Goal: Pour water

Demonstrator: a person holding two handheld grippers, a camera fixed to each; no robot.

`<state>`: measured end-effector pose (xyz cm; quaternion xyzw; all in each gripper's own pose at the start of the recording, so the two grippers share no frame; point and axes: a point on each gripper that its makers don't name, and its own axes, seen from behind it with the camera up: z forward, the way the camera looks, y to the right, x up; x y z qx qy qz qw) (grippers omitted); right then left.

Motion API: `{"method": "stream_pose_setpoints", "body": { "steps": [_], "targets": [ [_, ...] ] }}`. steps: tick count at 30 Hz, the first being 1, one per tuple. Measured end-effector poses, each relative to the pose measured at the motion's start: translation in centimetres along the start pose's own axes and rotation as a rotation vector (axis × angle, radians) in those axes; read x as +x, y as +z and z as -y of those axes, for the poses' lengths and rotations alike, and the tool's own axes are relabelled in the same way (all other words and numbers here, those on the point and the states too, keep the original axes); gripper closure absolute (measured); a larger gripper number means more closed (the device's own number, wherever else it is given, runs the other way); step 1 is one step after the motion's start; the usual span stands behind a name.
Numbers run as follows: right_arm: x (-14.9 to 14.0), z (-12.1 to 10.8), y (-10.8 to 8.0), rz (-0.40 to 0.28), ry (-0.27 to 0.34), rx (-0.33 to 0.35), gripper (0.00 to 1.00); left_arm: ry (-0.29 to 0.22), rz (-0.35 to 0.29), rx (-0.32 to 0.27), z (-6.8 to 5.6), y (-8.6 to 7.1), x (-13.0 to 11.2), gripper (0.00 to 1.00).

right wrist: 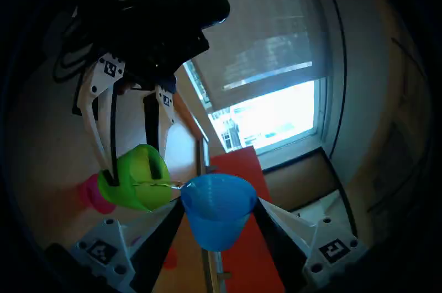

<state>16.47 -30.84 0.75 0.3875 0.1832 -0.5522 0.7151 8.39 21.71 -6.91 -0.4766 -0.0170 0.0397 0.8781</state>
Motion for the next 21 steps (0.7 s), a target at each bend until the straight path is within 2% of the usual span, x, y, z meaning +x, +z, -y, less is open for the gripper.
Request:
{"method": "stream_pose_setpoints", "body": {
  "steps": [21],
  "targets": [
    [0.02, -0.29, -0.28, 0.002, -0.048, -0.006, 0.09, 0.003, -0.002, -0.004, -0.29, 0.14, 0.18, 0.17]
  ]
}}
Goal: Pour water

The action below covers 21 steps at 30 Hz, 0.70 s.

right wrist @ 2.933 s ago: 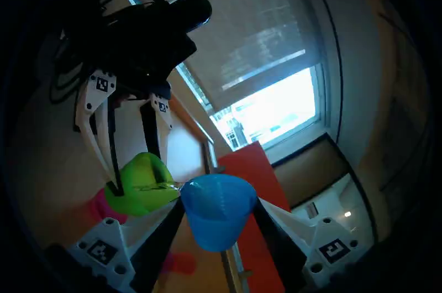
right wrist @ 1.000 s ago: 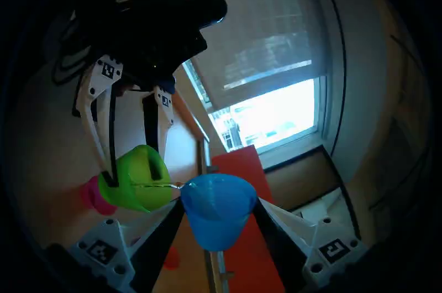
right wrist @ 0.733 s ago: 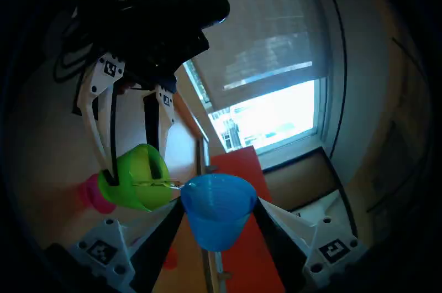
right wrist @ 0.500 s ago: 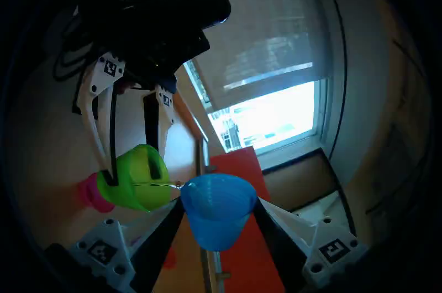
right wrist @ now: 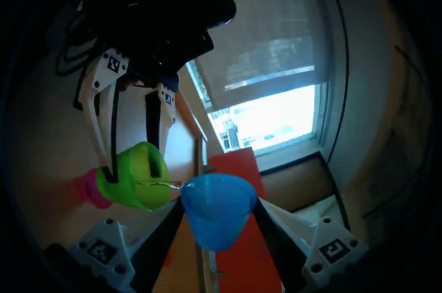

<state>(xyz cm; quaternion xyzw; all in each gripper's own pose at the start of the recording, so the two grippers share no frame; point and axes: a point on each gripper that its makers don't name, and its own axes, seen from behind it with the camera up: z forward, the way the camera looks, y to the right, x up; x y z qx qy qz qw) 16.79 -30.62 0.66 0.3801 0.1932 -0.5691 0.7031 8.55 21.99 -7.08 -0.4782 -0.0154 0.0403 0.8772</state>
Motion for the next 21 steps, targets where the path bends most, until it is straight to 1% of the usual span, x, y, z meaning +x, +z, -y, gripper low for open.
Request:
{"method": "stream_pose_setpoints", "body": {
  "steps": [21],
  "targets": [
    [0.58, -0.35, -0.3, -0.002, -0.048, -0.005, 0.1, 0.002, -0.003, -0.001, 0.08, 0.08, 0.08, 0.17]
  ]
}}
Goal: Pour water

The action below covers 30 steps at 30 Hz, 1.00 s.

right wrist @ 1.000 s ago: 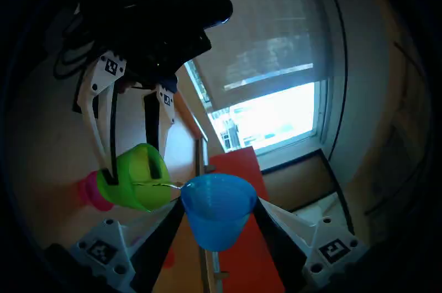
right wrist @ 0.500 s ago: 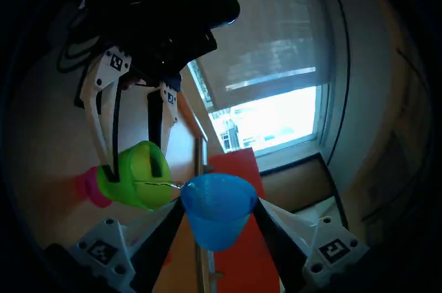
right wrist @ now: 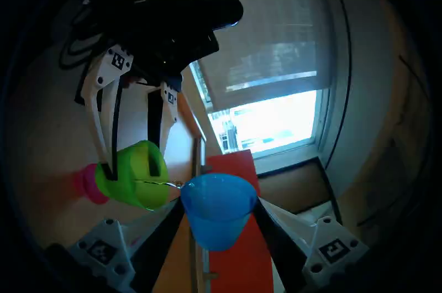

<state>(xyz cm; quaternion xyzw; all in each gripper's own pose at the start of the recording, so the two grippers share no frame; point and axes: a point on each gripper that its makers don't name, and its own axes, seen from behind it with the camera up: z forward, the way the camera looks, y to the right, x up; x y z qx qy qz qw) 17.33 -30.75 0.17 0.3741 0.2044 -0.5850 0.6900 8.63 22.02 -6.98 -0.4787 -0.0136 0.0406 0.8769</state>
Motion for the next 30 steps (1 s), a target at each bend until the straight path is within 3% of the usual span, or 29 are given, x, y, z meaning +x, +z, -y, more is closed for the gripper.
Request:
{"method": "stream_pose_setpoints", "body": {
  "steps": [30],
  "targets": [
    [0.69, 0.05, -0.82, 0.004, -0.06, -0.014, 0.09, 0.008, -0.003, -0.008, -0.41, 0.03, 0.26, 0.17]
  ]
}}
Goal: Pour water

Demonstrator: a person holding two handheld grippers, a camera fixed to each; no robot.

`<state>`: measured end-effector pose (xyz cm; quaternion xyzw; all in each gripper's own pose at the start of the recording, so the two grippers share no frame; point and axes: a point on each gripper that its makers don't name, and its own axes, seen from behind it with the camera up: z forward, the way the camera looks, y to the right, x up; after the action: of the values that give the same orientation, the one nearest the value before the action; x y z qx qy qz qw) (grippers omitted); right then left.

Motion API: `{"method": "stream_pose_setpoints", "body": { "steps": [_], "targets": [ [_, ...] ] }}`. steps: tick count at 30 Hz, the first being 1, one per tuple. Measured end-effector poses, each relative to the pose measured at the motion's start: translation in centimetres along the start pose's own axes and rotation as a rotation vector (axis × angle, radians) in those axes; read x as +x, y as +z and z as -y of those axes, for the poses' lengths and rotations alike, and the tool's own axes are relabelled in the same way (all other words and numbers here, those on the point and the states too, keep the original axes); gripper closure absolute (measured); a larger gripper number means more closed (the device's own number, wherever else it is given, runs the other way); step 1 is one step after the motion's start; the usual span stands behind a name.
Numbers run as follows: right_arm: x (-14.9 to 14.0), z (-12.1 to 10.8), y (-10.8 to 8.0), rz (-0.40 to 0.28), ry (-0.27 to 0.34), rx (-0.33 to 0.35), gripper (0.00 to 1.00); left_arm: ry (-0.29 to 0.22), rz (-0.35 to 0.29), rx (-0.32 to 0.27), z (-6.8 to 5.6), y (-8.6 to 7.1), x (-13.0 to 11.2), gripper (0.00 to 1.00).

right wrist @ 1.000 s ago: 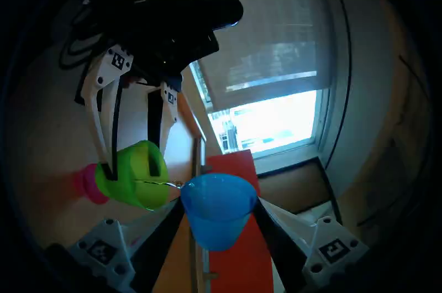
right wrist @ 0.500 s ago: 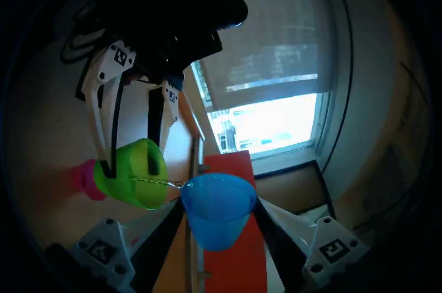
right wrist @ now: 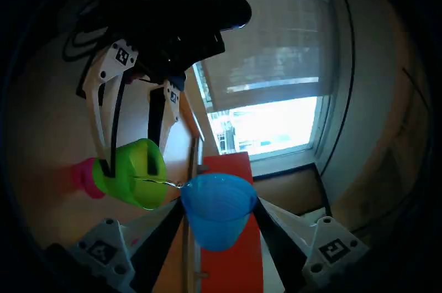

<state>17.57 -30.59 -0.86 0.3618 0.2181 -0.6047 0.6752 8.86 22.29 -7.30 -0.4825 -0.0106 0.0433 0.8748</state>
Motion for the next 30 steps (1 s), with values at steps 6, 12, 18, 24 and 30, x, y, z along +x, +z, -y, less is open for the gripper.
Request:
{"method": "stream_pose_setpoints", "body": {
  "steps": [6, 12, 18, 24, 30],
  "targets": [
    [0.1, 0.1, -0.1, 0.0, -0.015, -0.002, 0.09, 0.0, 0.001, -0.003, -0.1, 0.0, -0.1, 0.17],
    [0.4, 0.2, -0.2, 0.0, -0.04, -0.002, 0.09, 0.0, 0.001, -0.001, 0.0, 0.0, -0.1, 0.17],
    [0.7, 0.4, -0.2, -0.001, -0.049, 0.0, 0.09, 0.001, 0.0, 0.0, -0.1, -0.1, -0.1, 0.17],
    [0.9, 0.4, -0.2, -0.001, -0.08, -0.004, 0.1, 0.002, 0.0, -0.001, -0.1, -0.2, -0.1, 0.17],
    [1.1, 0.4, -0.3, -0.008, -0.09, -0.007, 0.1, 0.002, -0.001, -0.001, -0.1, -0.2, -0.1, 0.17]
  ]
}}
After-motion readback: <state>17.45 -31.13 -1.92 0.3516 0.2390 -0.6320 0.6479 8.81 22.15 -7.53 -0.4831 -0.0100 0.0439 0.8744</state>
